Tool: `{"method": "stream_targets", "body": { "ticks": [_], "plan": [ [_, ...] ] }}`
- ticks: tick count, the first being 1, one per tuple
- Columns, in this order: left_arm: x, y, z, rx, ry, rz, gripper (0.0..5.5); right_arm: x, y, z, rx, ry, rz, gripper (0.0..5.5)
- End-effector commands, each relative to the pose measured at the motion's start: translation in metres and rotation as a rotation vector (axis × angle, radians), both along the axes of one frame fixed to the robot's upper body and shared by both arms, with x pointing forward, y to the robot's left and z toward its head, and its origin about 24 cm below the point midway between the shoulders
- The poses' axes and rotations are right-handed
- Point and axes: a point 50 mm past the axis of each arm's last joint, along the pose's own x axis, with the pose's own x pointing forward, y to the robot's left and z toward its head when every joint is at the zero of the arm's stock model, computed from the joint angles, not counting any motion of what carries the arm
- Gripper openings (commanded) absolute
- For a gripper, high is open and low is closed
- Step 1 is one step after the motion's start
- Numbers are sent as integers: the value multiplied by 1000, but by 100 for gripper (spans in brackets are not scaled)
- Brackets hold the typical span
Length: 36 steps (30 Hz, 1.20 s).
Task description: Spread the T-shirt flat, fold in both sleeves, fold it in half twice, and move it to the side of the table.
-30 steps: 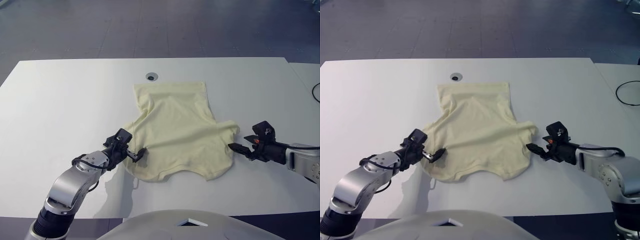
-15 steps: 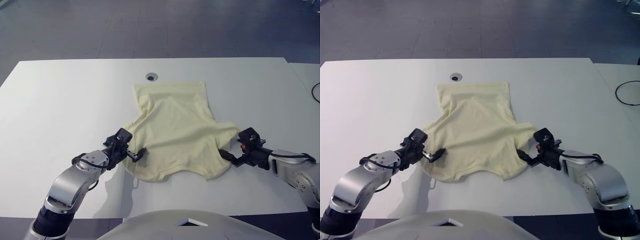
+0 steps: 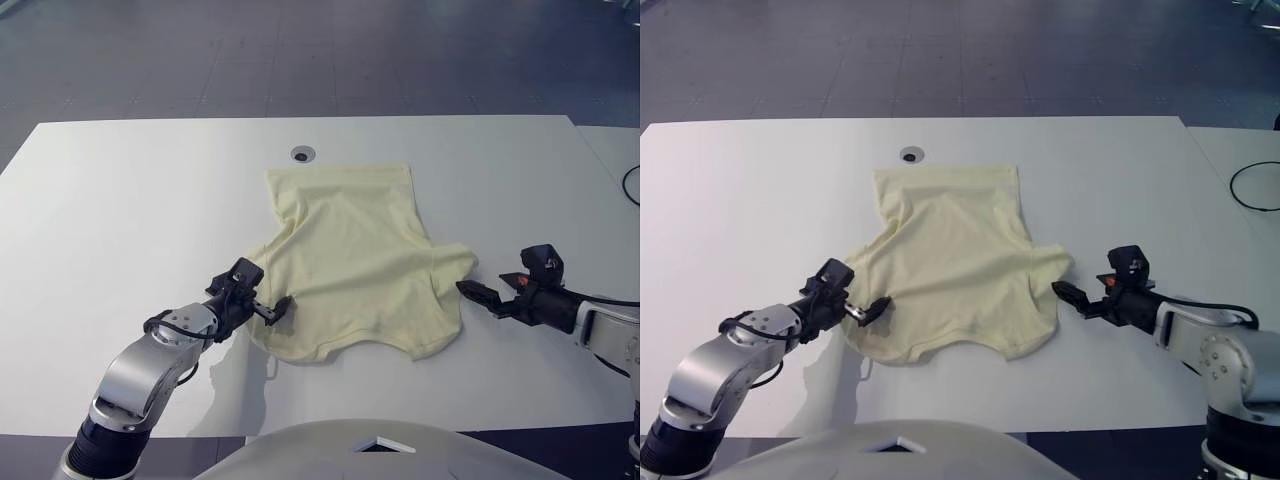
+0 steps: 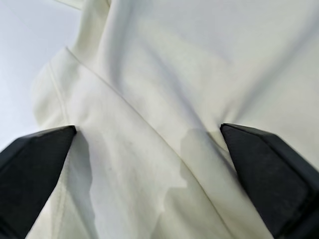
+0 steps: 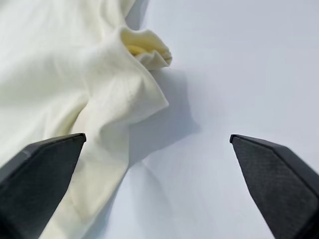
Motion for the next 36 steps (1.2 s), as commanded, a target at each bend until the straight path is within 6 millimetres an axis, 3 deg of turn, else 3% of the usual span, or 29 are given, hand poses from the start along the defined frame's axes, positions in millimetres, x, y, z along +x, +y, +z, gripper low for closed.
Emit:
{"method": "stream_targets", "body": {
  "ticks": [1,10,16,36],
  "plan": [
    [-14,10,-17,58,116,46,540,-16,10,-13,160,89,-61,538],
    [-5,17,-2,31,67,77,540,-39,39,-40,355,205,-114,538],
    [-1,18,0,34,60,72,540,-38,33,-45,373,223,-182,538],
    [-3,16,-2,28,65,89,540,-32,28,-43,425,226,-220,197]
  ]
}}
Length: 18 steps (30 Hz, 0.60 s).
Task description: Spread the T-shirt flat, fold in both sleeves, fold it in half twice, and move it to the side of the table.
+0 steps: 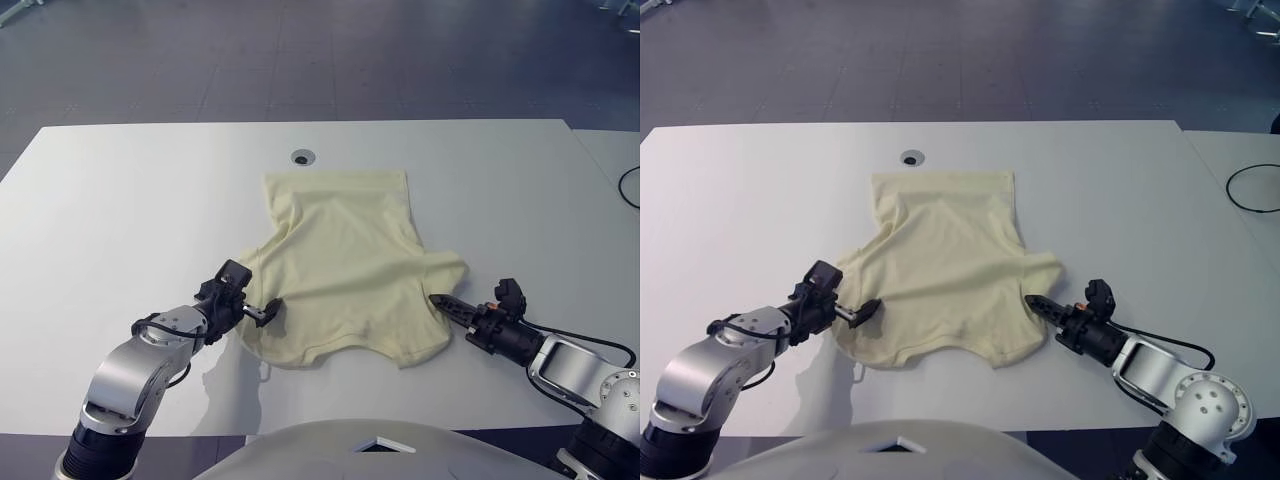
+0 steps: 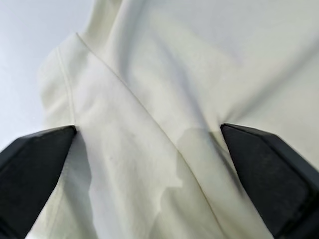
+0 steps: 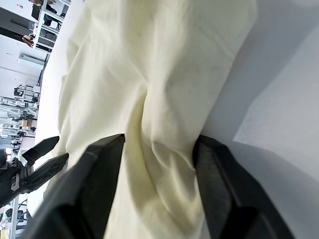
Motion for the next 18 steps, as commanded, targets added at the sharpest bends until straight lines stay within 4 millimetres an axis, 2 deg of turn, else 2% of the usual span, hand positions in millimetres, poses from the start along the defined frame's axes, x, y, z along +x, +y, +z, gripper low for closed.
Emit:
{"method": "stream_targets", "body": {
  "ticks": [1,11,18],
  "plan": [
    [-3,4,-6,34,35,25,540,-6,-3,-7,-26,78,-12,179],
    [-11,3,-7,29,51,43,540,6,1,11,-28,-8,22,5],
    [-15,4,-7,31,59,54,540,11,8,33,-37,-82,52,1]
  ]
}}
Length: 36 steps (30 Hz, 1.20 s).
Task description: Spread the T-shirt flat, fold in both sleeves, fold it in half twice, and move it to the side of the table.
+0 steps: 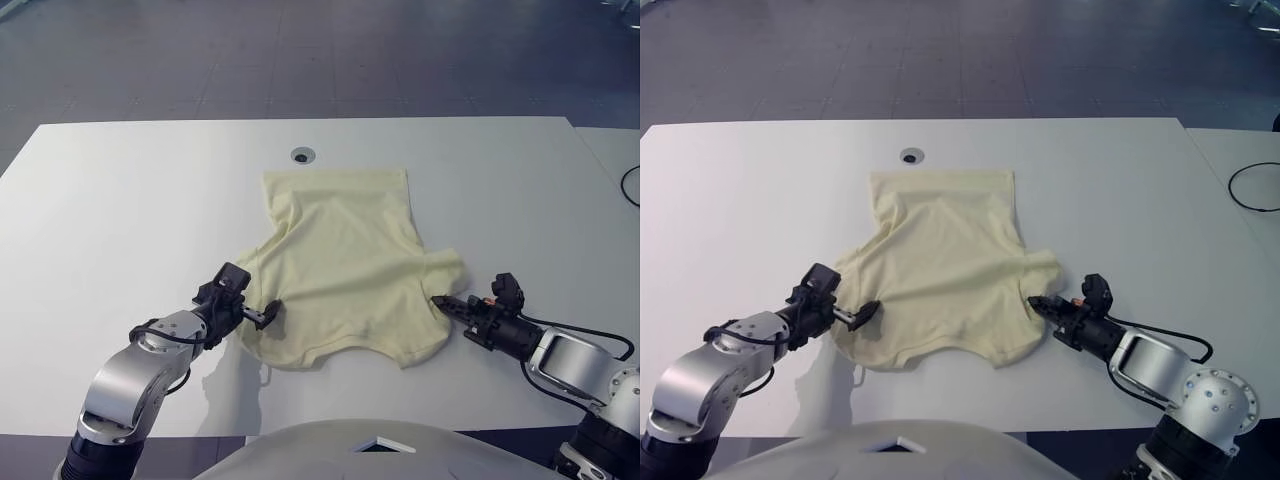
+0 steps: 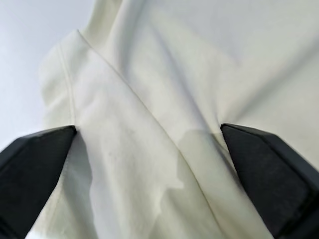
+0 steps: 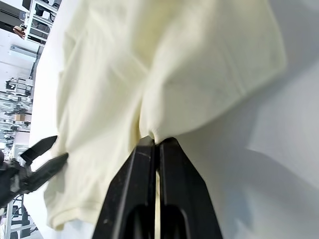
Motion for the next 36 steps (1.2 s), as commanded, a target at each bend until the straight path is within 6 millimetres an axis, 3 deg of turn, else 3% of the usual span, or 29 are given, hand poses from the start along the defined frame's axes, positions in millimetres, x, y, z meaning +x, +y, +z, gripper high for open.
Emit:
{"method": "stream_targets", "body": {
  "ticks": [1,6,13,24,32,36],
  "plan": [
    [-8,4,-9,27,62,32,540,2,5,17,-33,-33,39,1],
    [-10,3,-10,26,66,40,540,4,28,35,-100,-55,147,1],
    [-7,0,-11,24,65,27,540,6,52,26,-383,-75,300,1],
    [-5,-3,-13,19,69,16,540,26,85,48,-693,-372,450,1],
    [-2,-5,-14,17,71,2,540,36,128,40,-599,-432,546,1],
    [2,-5,-13,19,68,-10,540,35,152,36,-362,-394,573,1]
  ]
}}
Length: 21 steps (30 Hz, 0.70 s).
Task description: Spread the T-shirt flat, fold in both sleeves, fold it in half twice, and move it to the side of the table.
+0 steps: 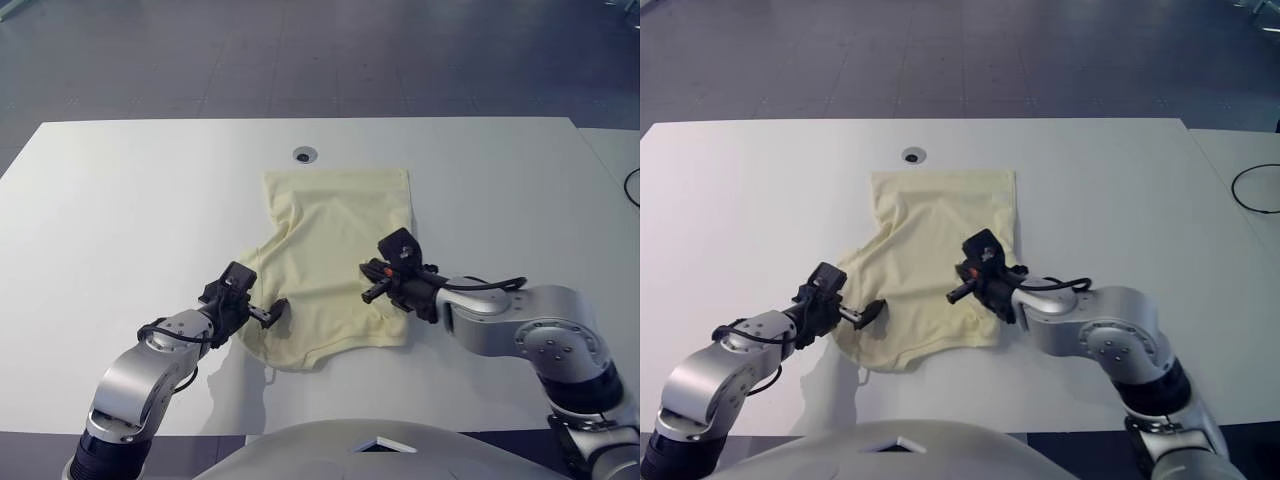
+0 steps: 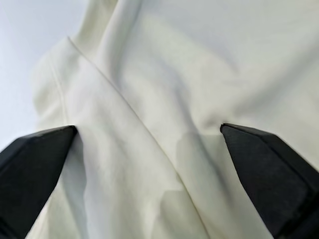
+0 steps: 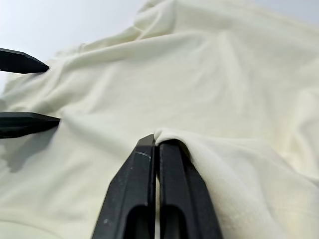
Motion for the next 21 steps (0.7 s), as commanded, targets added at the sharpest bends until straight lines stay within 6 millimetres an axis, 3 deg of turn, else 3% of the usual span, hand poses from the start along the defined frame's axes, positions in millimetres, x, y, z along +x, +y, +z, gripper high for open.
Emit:
{"method": "stream_targets", "body": {
  "ticks": [1,5,9,12,18,21],
  "plan": [
    [-3,4,-12,32,76,3,540,0,21,-4,187,114,45,1],
    [-2,1,-13,26,79,-2,540,9,36,-16,218,173,52,1],
    [-1,-1,-12,23,77,-8,540,11,43,-23,208,192,74,68],
    [-2,-1,-13,22,78,-2,540,13,41,-15,246,179,91,110],
    [-6,-3,-15,14,82,13,540,16,20,15,332,105,80,202],
    [-6,-2,-15,13,82,19,540,15,-6,32,366,59,29,250]
  ]
}}
